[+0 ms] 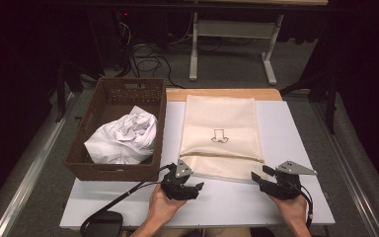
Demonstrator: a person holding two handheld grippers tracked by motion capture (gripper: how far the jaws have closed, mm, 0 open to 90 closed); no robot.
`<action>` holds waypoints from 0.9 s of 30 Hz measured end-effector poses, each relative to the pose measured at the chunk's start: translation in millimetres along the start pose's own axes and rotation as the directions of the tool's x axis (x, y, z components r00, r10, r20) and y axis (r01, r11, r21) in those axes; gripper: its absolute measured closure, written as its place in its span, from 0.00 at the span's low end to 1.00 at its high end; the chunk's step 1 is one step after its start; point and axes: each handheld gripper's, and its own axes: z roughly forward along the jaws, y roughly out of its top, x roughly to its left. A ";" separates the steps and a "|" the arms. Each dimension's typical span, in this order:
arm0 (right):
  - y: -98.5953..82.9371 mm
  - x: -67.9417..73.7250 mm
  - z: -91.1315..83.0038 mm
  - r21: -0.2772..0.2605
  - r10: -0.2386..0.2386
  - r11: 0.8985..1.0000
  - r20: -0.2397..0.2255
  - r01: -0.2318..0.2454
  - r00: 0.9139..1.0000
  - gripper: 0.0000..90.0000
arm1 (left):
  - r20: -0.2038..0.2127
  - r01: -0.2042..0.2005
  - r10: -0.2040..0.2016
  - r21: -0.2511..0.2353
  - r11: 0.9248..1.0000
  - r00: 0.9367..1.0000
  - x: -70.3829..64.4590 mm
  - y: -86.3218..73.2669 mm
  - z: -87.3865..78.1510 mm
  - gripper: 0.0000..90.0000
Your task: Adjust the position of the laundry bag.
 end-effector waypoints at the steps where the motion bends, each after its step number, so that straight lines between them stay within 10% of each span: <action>1: -0.2 0.8 0.0 0.000 -0.004 1.000 0.001 0.004 1.000 0.50 | 0.004 -0.001 0.001 0.000 1.000 1.000 0.0 0.0 0.1 0.42; 12: 0.2 5.0 -1.8 -0.013 -0.071 0.997 0.043 0.072 0.997 0.52 | 0.024 -0.013 0.013 0.011 1.000 1.000 2.3 1.7 0.6 0.41; 27: 9.1 -8.7 -0.8 0.006 0.051 0.999 0.029 -0.051 0.998 0.50 | -0.077 -0.011 0.011 -0.006 1.000 0.997 10.8 21.5 -4.7 0.41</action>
